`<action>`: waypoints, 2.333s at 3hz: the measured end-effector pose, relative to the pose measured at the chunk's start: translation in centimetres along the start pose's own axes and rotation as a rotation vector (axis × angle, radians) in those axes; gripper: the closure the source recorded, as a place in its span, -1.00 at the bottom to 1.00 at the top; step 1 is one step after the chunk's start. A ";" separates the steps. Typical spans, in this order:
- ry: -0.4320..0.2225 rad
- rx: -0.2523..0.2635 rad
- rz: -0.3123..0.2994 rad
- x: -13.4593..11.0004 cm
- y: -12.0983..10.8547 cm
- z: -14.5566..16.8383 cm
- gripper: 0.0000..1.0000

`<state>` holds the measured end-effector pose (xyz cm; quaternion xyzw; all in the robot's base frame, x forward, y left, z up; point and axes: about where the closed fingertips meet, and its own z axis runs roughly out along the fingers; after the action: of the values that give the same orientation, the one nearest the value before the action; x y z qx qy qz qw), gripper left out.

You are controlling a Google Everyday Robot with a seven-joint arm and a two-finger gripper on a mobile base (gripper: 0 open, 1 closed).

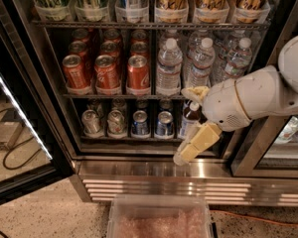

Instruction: Pick coke can from middle shelf of fridge

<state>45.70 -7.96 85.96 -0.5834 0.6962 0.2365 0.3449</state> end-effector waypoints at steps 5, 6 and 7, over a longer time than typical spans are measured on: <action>-0.102 0.201 -0.017 -3.5 -6.1 5.1 -1.00; -0.106 0.221 -0.019 -3.7 -6.6 5.0 -0.63; -0.098 0.211 -0.016 -3.6 -6.4 5.1 -0.54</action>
Offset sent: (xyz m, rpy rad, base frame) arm 0.0024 0.0205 0.0029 0.0139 -0.0129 0.0371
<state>53.23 -3.19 85.86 -0.5370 0.6949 0.1875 0.4400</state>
